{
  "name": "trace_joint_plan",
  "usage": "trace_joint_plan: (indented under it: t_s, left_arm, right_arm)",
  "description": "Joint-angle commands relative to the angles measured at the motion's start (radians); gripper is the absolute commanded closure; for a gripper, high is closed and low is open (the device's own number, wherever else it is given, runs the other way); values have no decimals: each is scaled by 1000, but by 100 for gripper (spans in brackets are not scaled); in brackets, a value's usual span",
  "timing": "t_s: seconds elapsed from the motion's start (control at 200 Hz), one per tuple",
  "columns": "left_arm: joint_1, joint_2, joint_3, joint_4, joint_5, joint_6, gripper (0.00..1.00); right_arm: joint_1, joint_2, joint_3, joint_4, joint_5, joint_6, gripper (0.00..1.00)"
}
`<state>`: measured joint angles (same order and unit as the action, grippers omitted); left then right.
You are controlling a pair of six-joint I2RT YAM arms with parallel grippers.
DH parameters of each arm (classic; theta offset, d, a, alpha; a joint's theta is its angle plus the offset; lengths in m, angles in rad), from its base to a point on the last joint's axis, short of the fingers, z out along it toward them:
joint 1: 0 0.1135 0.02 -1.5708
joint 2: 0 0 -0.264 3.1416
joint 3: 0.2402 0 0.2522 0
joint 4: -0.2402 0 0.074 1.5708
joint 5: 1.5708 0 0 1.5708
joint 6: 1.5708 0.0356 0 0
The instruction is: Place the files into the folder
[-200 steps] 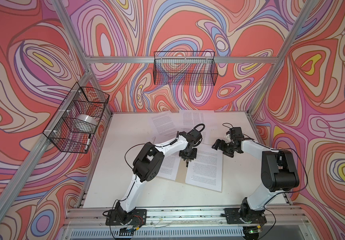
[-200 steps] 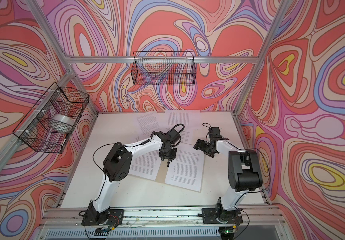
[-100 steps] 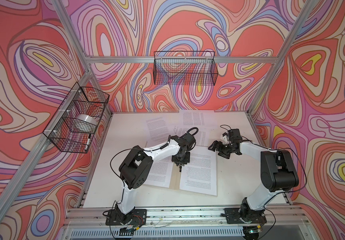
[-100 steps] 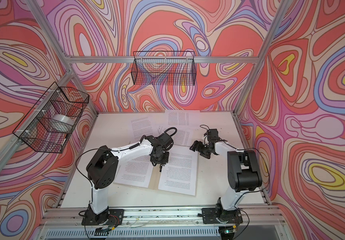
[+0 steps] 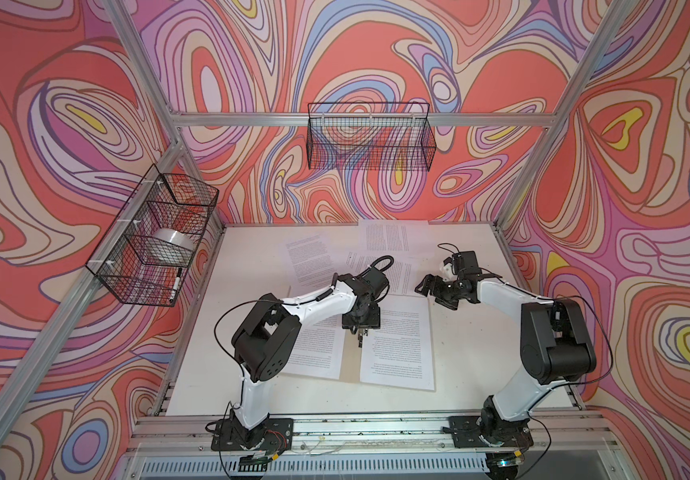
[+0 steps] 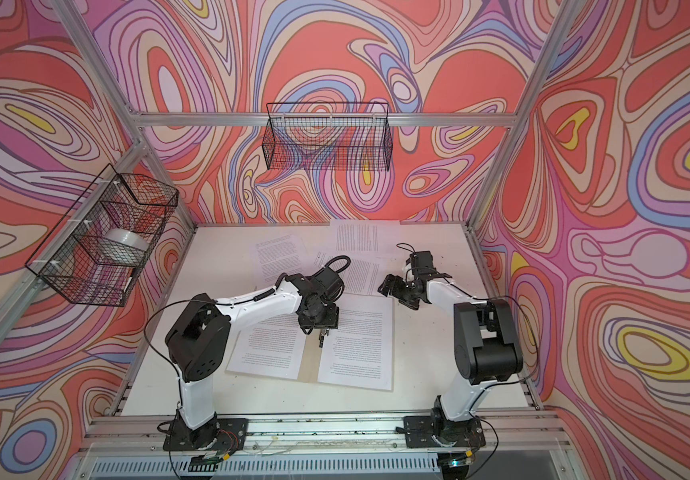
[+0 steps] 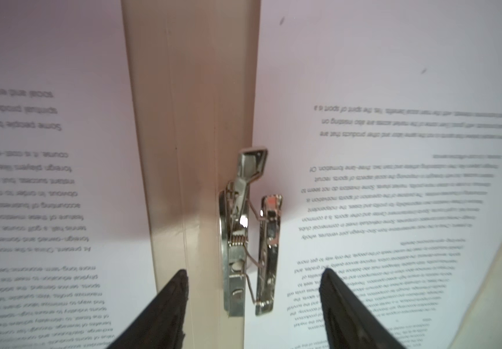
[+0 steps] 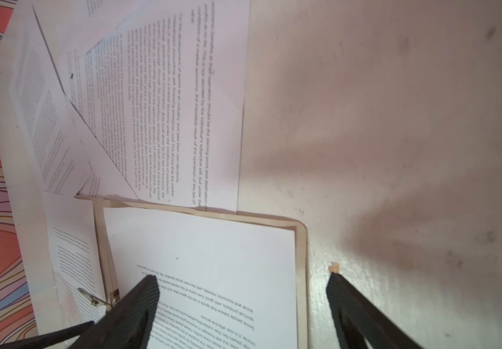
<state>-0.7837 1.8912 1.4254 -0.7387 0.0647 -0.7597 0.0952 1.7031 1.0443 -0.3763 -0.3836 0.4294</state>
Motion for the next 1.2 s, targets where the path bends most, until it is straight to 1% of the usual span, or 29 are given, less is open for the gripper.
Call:
trace_joint_plan:
  t_s: [0.0, 0.065, 0.105, 0.21, 0.295, 0.371, 0.411, 0.536, 0.641, 0.711, 0.781, 0.886, 0.946, 1.082, 1.192]
  left_arm:
    - [60, -132, 6, 24, 45, -8, 21]
    - [135, -175, -34, 75, 112, -8, 19]
    - [184, -189, -47, 95, 130, 8, 17]
    - [327, -171, -32, 107, 174, 68, 15]
    - [448, -127, -6, 136, 244, 95, 14]
    - [538, -73, 29, 155, 259, 120, 14]
    - [576, -38, 58, 156, 266, 144, 14]
    - [673, 91, 162, 140, 254, 218, 14]
    - [724, 185, 247, 126, 251, 263, 15]
    - [743, 222, 285, 118, 218, 284, 15]
    - [767, 248, 296, 150, 238, 291, 14]
    - [793, 297, 337, 150, 262, 295, 14]
    - [800, 318, 352, 153, 272, 300, 14]
    - [802, 383, 408, 144, 319, 309, 15]
    - [802, 424, 435, 131, 322, 299, 15]
  right_arm:
    - [43, 23, 65, -38, 41, -40, 8]
    - [73, 46, 92, -41, 43, -51, 9]
    - [92, 62, 112, -39, 34, -59, 9]
    - [159, 159, 209, -49, -6, -79, 11]
    - [217, 244, 317, -73, -41, -100, 14]
    - [253, 327, 413, -99, -64, -102, 16]
    - [267, 365, 457, -101, -92, -103, 18]
    - [302, 472, 585, -116, -142, -101, 20]
    - [329, 553, 677, -125, -155, -91, 20]
    - [338, 601, 737, -139, -155, -82, 18]
    - [338, 628, 751, -104, -145, -48, 15]
    - [340, 676, 795, -100, -142, -11, 14]
    - [340, 694, 804, -81, -156, 9, 14]
    - [340, 721, 831, -77, -141, 40, 14]
    - [340, 739, 860, -85, -152, 60, 14]
